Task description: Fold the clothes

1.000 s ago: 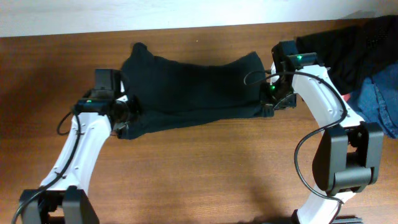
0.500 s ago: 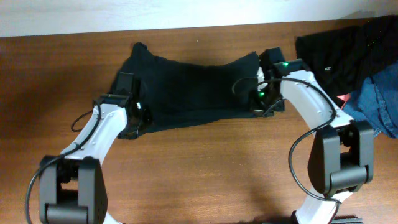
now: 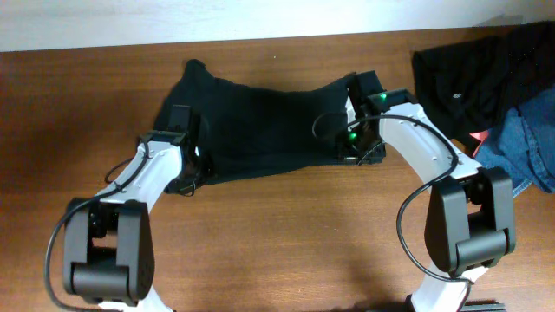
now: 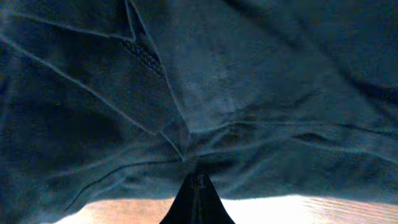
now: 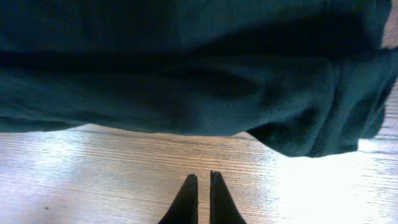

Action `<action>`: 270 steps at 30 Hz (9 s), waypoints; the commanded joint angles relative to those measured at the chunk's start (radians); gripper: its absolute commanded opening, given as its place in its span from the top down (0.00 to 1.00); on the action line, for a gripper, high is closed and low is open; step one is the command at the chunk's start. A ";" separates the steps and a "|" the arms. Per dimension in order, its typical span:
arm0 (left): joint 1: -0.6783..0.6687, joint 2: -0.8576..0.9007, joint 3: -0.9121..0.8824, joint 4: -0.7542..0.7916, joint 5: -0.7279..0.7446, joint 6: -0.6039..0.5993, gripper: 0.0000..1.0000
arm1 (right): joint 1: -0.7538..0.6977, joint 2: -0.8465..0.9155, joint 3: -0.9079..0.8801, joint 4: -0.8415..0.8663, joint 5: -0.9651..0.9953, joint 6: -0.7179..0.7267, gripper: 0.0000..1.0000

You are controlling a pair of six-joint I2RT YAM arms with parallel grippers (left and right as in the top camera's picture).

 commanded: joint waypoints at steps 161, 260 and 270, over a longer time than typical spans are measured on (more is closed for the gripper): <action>-0.003 0.058 -0.006 0.032 -0.015 0.016 0.99 | -0.103 0.013 -0.071 0.181 0.144 0.047 0.64; -0.003 0.058 -0.006 0.027 -0.026 0.016 0.99 | -0.103 0.074 -0.096 0.248 0.117 0.095 0.76; -0.003 0.058 -0.006 0.028 -0.026 0.016 0.99 | -0.103 0.074 -0.087 0.250 0.117 0.094 0.96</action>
